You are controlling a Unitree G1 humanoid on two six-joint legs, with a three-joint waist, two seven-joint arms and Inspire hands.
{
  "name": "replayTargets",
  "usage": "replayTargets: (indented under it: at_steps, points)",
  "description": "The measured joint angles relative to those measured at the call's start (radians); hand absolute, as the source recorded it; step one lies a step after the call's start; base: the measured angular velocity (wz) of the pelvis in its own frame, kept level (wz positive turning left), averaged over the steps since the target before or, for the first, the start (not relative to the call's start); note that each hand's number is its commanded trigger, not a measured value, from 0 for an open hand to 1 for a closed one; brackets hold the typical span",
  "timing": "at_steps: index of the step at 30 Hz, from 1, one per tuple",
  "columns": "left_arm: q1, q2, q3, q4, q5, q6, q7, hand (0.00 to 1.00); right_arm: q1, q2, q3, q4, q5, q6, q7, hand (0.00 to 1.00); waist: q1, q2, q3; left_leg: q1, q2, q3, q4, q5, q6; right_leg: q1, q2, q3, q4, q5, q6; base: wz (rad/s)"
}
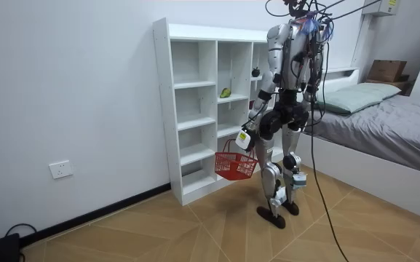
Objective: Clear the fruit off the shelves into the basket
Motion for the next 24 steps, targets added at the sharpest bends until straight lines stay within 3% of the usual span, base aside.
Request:
replayTargets:
  at_steps: [12,24]
  points:
    - [0.0,0.0,0.001,-0.002,0.005,0.0,0.022,1.0,0.006,0.002,0.0,0.001,0.047,0.001,0.026,0.0,0.001,-0.007,-0.0011,0.001,0.0,-0.003,0.002,0.0,0.0,0.001,0.0,-0.004,0.001,0.0,0.0,0.0]
    - [-0.001,-0.001,0.001,-0.002,0.005,0.0,0.024,1.0,0.012,0.003,-0.032,-0.002,0.045,0.0,-0.009,0.0,-0.005,0.003,0.003,0.008,0.001,-0.003,-0.003,0.0,0.0,0.001,0.002,-0.002,0.002,0.0,-0.001,0.0]
